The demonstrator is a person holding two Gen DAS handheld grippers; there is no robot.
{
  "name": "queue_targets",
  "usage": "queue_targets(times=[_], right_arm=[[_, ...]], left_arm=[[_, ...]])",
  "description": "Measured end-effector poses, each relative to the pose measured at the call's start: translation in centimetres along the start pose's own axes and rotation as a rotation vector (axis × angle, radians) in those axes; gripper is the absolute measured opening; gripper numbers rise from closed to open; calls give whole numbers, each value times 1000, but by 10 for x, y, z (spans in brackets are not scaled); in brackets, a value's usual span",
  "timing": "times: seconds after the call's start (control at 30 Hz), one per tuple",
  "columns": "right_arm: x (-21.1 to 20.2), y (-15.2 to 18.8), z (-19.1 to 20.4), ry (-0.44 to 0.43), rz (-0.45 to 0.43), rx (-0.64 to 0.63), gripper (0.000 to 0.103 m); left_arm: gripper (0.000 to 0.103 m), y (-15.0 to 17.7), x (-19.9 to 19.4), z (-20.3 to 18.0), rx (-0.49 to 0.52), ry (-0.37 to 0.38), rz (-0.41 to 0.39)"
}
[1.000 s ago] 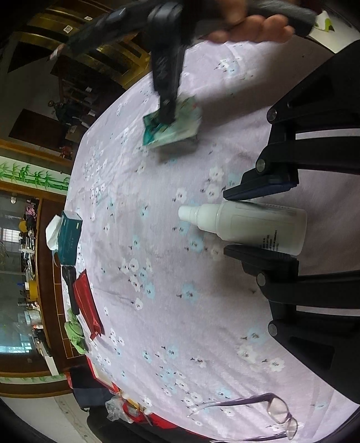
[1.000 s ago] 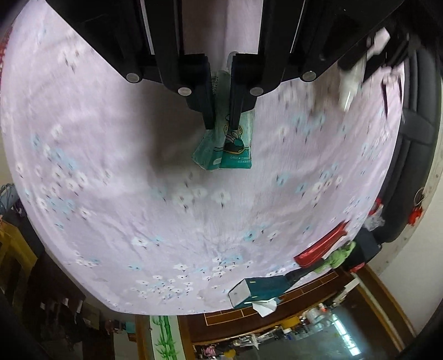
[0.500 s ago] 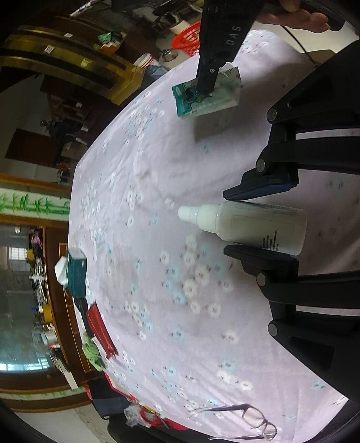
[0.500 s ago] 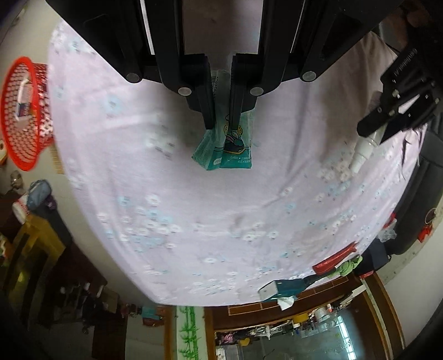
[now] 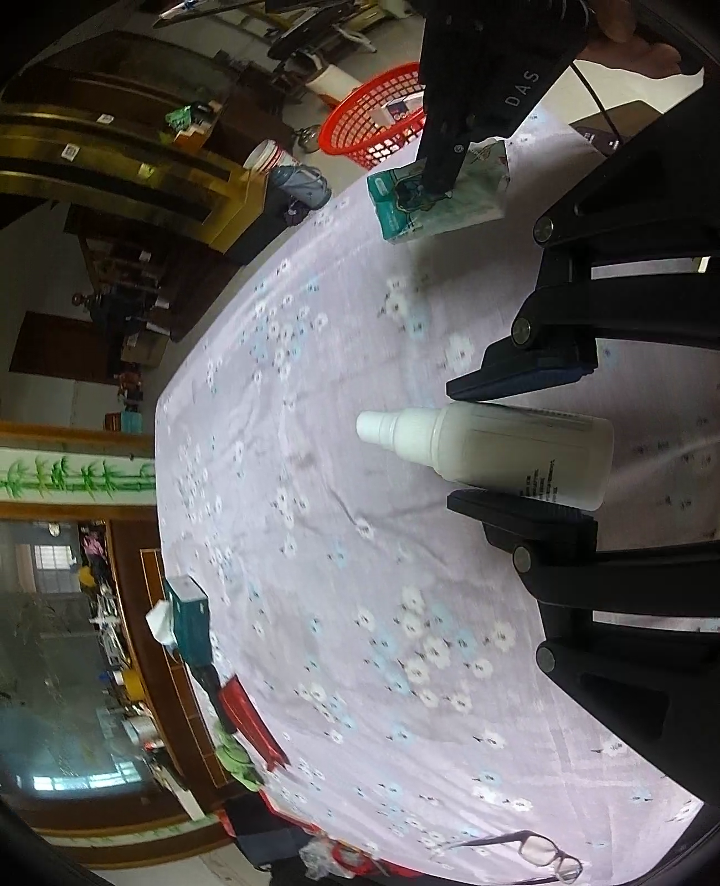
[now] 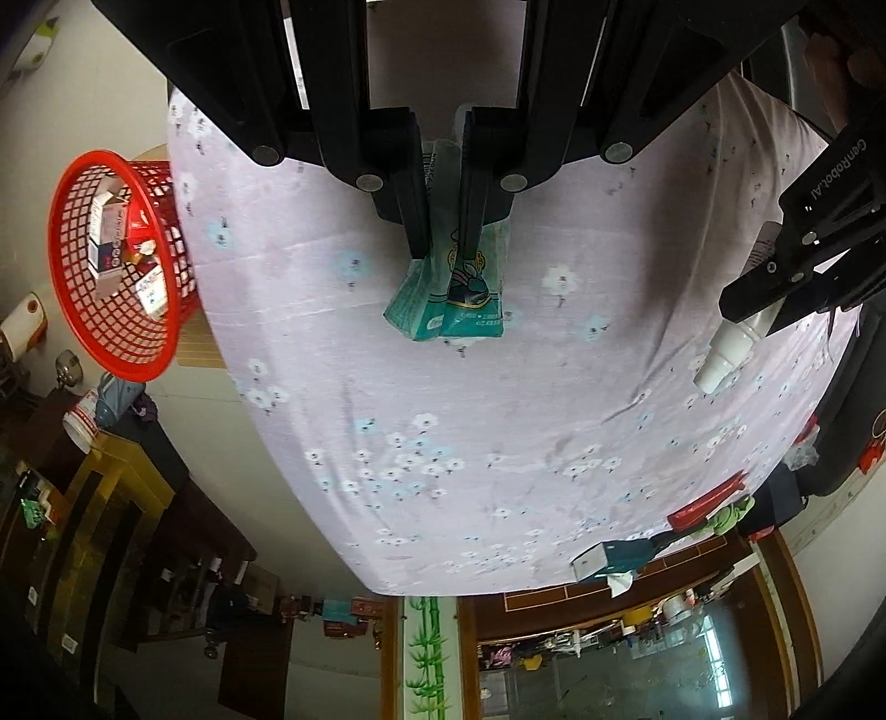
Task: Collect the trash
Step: 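Carry the spray bottle and tissue pack to the red wastebasket with both grippers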
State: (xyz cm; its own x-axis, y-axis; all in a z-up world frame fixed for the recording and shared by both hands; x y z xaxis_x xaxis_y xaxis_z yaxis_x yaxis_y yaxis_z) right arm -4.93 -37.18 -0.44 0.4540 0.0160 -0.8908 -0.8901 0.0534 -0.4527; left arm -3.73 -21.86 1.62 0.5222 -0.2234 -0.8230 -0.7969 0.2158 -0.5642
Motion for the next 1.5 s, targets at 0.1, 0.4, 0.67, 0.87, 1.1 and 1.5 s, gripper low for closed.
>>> queue_targets(times=[0.1, 0.4, 0.67, 0.87, 1.1, 1.5], right_arm=[[-3, 0, -6, 7, -8, 4, 11], [-13, 0, -19, 12, -33, 24, 11], [-22, -2, -26, 8, -59, 40, 11], [-28, 0, -39, 4, -72, 82, 11], [-38, 11, -81, 36, -80, 172, 11], [-68, 37, -213, 138, -100, 398, 11]], left_arm=[[32, -3, -1, -9, 17, 6, -3], [32, -8, -6, -27, 50, 11, -18], [32, -13, -13, -37, 77, 11, -33], [32, -19, -15, -52, 111, 26, -41], [32, -26, -5, -92, 170, 91, -23], [32, -53, 16, -219, 311, 288, 0]])
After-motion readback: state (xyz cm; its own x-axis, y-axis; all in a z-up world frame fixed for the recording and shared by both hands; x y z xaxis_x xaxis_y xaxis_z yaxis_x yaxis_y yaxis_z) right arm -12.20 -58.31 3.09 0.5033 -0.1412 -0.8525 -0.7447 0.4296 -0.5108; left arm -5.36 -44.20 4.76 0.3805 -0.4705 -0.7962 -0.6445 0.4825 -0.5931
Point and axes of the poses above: each gripper's, at about its wrist camera, not at the fingertips, and x roughly the way its jaws point, z to its left, y to its underside, the point moved 10 cm from there along x, roughly the way its jaws point, and after that the axes turned 5 degrees about z, right-handed, at the moved point
